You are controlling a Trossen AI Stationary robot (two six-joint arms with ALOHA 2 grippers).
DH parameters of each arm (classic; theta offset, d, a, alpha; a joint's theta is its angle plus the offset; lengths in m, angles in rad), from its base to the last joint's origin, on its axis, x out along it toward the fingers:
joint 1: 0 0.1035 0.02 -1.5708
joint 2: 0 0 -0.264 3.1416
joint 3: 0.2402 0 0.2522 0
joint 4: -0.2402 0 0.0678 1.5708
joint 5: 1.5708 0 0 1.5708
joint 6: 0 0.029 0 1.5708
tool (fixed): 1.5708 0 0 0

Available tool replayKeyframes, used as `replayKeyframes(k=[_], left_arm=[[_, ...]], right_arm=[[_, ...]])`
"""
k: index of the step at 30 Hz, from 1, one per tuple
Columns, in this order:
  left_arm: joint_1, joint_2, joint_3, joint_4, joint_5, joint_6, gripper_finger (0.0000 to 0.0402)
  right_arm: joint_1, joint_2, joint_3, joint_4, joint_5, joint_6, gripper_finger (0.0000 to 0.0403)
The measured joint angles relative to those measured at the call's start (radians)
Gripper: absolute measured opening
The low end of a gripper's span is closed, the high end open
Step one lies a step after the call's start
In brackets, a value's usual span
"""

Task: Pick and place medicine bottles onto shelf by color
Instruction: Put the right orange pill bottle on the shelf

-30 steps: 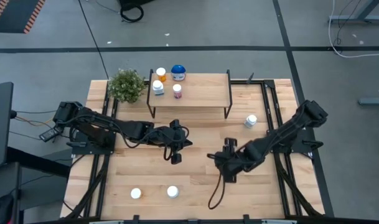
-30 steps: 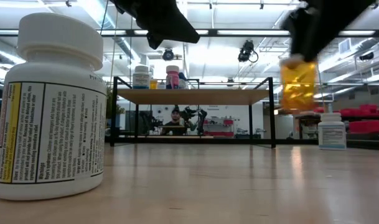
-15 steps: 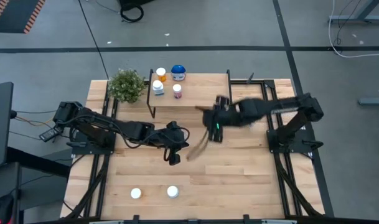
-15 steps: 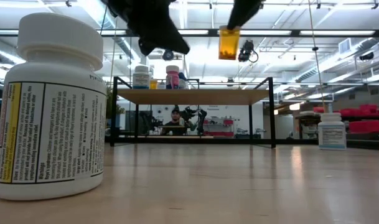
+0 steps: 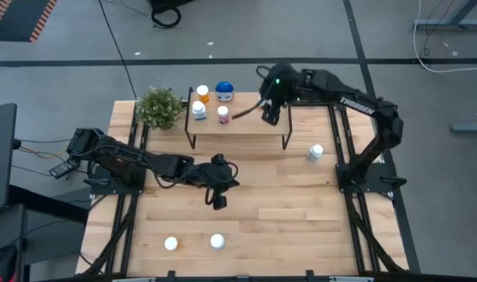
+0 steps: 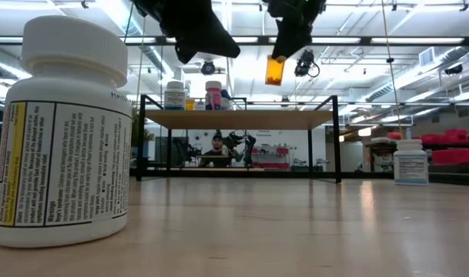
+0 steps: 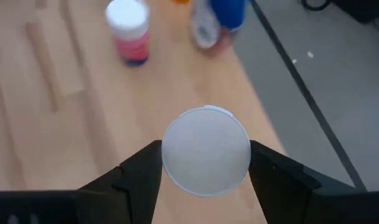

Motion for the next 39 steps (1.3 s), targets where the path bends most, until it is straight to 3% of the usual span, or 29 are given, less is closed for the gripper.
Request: replayKeyframes(k=[12,23,32,39], left_arm=[[0.019,0.0,0.0,0.008,0.0,0.028,0.0007],[0.017,0.0,0.0,0.0,0.0,0.031,0.0016],[0.016,0.0,0.0,-0.016,0.0,0.024,0.0014],[0.005,0.0,0.0,-0.017,0.0,0.009,0.0014]], right_arm=[[-0.088,0.022,0.023,0.137,-0.065,-0.043,0.023],[-0.151,0.208,0.069,0.159,-0.099,-0.059,0.023],[-0.188,0.322,0.236,0.081,-0.153,-0.058,0.023],[-0.224,0.345,0.253,-0.011,-0.152,-0.053,0.023]])
